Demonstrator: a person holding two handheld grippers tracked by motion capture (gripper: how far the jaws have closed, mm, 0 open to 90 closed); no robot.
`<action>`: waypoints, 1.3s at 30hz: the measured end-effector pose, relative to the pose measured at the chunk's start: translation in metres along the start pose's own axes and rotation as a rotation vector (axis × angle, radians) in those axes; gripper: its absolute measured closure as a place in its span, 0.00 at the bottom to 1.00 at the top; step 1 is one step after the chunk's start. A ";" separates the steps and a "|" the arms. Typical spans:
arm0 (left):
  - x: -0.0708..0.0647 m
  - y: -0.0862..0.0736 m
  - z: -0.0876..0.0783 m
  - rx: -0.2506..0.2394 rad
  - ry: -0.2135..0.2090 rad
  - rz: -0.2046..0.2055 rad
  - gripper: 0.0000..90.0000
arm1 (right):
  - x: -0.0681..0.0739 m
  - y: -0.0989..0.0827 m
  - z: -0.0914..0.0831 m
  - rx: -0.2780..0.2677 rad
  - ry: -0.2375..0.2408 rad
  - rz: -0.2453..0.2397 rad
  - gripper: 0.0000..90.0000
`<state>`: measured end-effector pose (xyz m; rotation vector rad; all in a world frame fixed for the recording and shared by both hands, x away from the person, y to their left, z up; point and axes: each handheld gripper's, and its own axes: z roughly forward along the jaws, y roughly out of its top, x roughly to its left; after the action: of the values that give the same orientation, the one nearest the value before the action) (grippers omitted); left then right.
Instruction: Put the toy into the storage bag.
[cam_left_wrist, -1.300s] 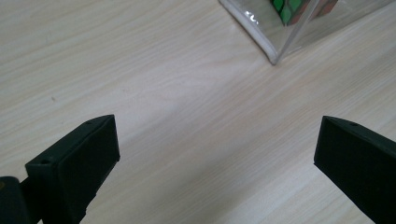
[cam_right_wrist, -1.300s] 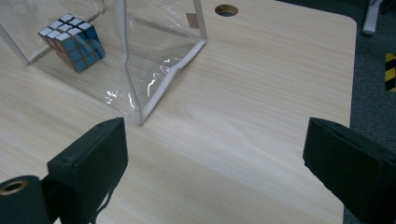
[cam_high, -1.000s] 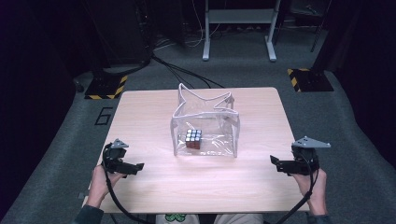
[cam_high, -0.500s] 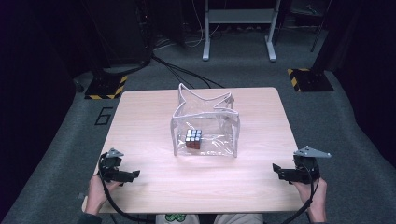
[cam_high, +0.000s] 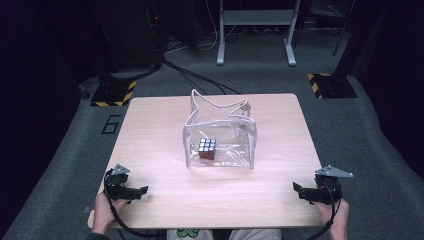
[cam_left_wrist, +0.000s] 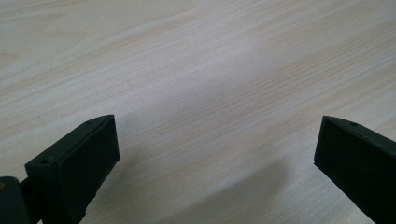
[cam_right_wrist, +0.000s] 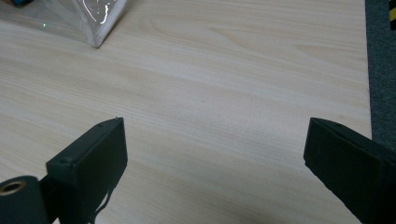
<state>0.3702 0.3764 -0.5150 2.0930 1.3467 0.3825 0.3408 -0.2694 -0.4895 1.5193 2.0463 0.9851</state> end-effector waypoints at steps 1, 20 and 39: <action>0.000 -0.001 0.001 0.001 0.007 0.006 0.00 | 0.000 -0.002 0.001 0.000 -0.004 0.001 0.06; -0.002 -0.014 0.004 -0.041 0.059 0.055 0.00 | -0.004 -0.027 0.017 0.011 -0.062 -0.021 0.06; -0.003 -0.020 0.006 -0.108 0.081 0.020 0.00 | -0.001 -0.036 0.023 -0.001 -0.071 -0.049 0.02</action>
<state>0.3580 0.3772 -0.5318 2.0229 1.3216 0.5421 0.3332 -0.2693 -0.5321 1.4745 2.0238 0.9009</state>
